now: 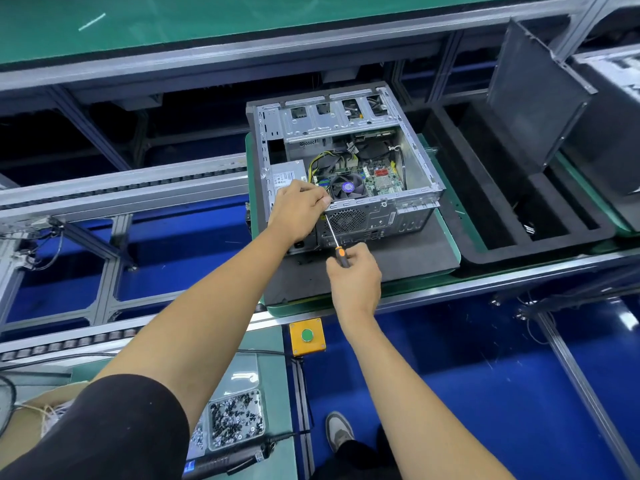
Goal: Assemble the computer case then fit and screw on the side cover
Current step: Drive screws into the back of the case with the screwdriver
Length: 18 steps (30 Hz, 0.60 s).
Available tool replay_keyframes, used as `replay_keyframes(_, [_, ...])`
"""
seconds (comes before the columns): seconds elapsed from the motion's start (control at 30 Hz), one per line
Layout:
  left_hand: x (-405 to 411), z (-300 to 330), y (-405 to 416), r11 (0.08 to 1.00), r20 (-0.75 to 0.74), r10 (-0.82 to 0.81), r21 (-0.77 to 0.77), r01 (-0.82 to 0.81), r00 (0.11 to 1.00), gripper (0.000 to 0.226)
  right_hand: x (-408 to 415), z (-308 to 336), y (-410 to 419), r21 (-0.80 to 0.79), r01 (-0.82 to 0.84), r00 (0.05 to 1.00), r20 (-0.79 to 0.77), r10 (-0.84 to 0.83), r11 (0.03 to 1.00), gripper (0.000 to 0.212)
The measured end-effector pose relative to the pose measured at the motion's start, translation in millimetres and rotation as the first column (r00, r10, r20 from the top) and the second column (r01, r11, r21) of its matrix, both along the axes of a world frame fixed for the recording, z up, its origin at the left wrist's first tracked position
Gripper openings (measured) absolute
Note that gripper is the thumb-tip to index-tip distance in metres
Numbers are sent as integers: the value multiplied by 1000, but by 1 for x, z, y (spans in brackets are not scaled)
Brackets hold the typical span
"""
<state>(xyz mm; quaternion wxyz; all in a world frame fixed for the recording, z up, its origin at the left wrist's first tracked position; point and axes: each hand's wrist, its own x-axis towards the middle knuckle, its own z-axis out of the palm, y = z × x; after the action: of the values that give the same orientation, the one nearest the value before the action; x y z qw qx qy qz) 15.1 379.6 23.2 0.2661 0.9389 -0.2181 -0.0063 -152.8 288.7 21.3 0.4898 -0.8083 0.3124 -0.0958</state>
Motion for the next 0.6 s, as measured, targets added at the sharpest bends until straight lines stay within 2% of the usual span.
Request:
replay_keyframes(0.07, [0,1,0,1000,2,-2,-2,2,1000,32,0,-2,2,-278,-112,994,-51,102,954,29])
replay_keyframes(0.13, [0,1,0,1000,9,-1,4,1,1000,32,5,-1,2,-342,-117,993,-31,114,933,31])
replay_keyframes(0.17, [0,2,0,1000,10,-2,9,2,1000,32,6,0,3,-287,-90,996,-3,93,954,28])
replay_keyframes(0.2, [0,2,0,1000,10,-5,15,4,1000,32,7,0,3,-134,-45,999,22,49,990,24])
replay_keyframes(0.23, [0,2,0,1000,13,-6,22,6,1000,32,10,-1,2,150,24,999,43,-31,988,22])
replay_keyframes(0.27, [0,2,0,1000,15,-7,28,7,1000,32,14,-1,1,503,89,993,28,-119,860,21])
replay_keyframes(0.3, [-1,2,0,999,13,-11,33,10,1000,32,15,2,-1,799,129,986,-38,-164,588,19])
replay_keyframes(0.33, [-1,2,-1,999,12,-14,34,14,1000,32,15,5,-3,938,147,982,-100,-163,313,17])
replay_keyframes(0.37, [-1,2,0,999,14,-16,35,15,1000,32,15,6,-6,975,149,982,-127,-140,166,15])
replay_keyframes(0.4, [-1,1,0,999,15,-16,36,15,1000,32,14,7,-7,979,153,983,-138,-119,135,13])
replay_keyframes(0.43, [-1,2,0,999,11,-15,38,14,1000,32,14,7,-8,971,160,984,-142,-106,178,9])
replay_keyframes(0.47, [-1,2,1,999,5,-15,38,15,1000,32,13,8,-9,944,174,983,-150,-107,282,6])
replay_keyframes(0.53, [0,2,1,999,3,-14,31,14,1000,32,11,10,-9,822,195,979,-134,-151,536,4])
replay_keyframes(0.6, [-1,3,0,1000,1,-12,28,12,1000,32,9,9,-8,629,171,980,-31,-195,758,9])
